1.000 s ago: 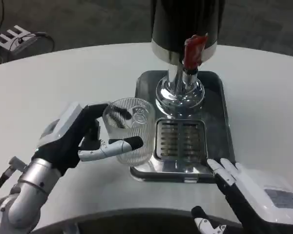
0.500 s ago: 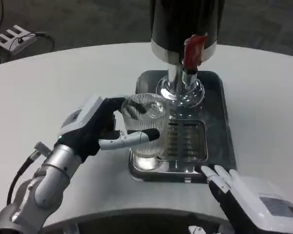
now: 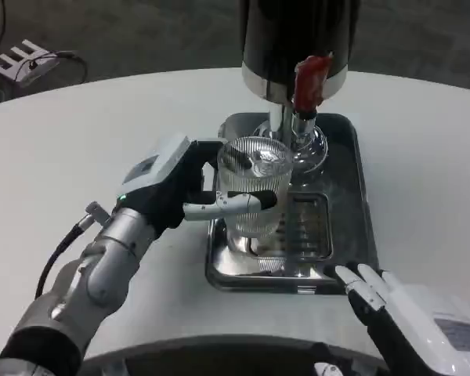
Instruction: Grasp the cup under the faucet to collect the drink, then remove the cup.
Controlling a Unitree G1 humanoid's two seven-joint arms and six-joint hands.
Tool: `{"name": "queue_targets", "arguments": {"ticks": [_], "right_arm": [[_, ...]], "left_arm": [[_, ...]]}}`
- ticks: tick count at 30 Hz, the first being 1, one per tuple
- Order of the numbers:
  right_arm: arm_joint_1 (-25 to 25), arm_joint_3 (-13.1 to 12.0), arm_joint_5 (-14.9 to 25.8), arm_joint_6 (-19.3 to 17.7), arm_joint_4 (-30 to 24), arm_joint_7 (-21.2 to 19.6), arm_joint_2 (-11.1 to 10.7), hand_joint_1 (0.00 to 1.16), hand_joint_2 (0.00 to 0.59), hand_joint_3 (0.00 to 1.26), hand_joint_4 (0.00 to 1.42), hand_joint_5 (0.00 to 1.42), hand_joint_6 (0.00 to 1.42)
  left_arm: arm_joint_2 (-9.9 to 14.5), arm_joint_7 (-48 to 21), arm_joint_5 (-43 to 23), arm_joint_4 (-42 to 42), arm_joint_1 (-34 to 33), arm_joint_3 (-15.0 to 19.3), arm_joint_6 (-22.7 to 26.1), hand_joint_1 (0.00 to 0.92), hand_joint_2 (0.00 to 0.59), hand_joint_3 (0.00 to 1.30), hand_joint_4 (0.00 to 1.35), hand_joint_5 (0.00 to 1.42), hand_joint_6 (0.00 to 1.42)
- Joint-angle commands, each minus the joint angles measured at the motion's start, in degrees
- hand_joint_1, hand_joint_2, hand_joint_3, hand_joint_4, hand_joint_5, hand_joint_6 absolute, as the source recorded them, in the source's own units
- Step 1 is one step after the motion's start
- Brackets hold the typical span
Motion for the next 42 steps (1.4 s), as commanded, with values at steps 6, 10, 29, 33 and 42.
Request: {"name": "queue_targets", "arguments": {"ticks": [6, 10, 29, 33, 42], "right_arm": [[1.14, -2.13, 1.92, -0.11, -1.0, 0.25, 0.42, 0.4, 0.472, 0.07, 0.0, 0.0, 0.06], [1.16, -2.86, 2.36, 0.06, -0.82, 0.31, 0.49, 0.4, 0.471, 0.07, 0.0, 0.0, 0.06], [-0.92, -3.98, 2.49, 0.42, 0.98, 1.16, 0.93, 0.4, 0.47, 0.08, 0.0, 0.0, 0.06], [-1.83, -3.93, 2.43, 0.61, 1.67, 1.29, 0.93, 0.4, 0.47, 0.08, 0.0, 0.0, 0.06], [-2.74, -4.17, 2.73, 1.31, 2.16, 1.66, 0.86, 0.4, 0.472, 0.09, 0.0, 0.0, 0.06]], "left_arm": [[-3.29, 3.17, 2.05, 4.23, -5.55, -3.2, 0.35, 0.432, 0.091, 1.09, 1.16, 1.3, 1.33], [-4.12, 3.44, 2.42, 5.46, -6.53, -4.56, 0.69, 0.43, 0.09, 1.09, 1.16, 1.3, 1.33], [-3.3, -0.18, 3.23, 7.64, -7.54, -6.76, 1.3, 0.188, 0.049, 0.6, 0.55, 0.79, 0.89], [-2.92, 0.01, 3.16, 7.82, -7.48, -6.62, 1.26, 0.175, 0.043, 0.54, 0.51, 0.75, 0.84], [-2.27, -0.08, 2.99, 7.87, -7.85, -6.35, 1.14, 0.13, 0.034, 0.27, 0.25, 0.47, 0.46]]}}
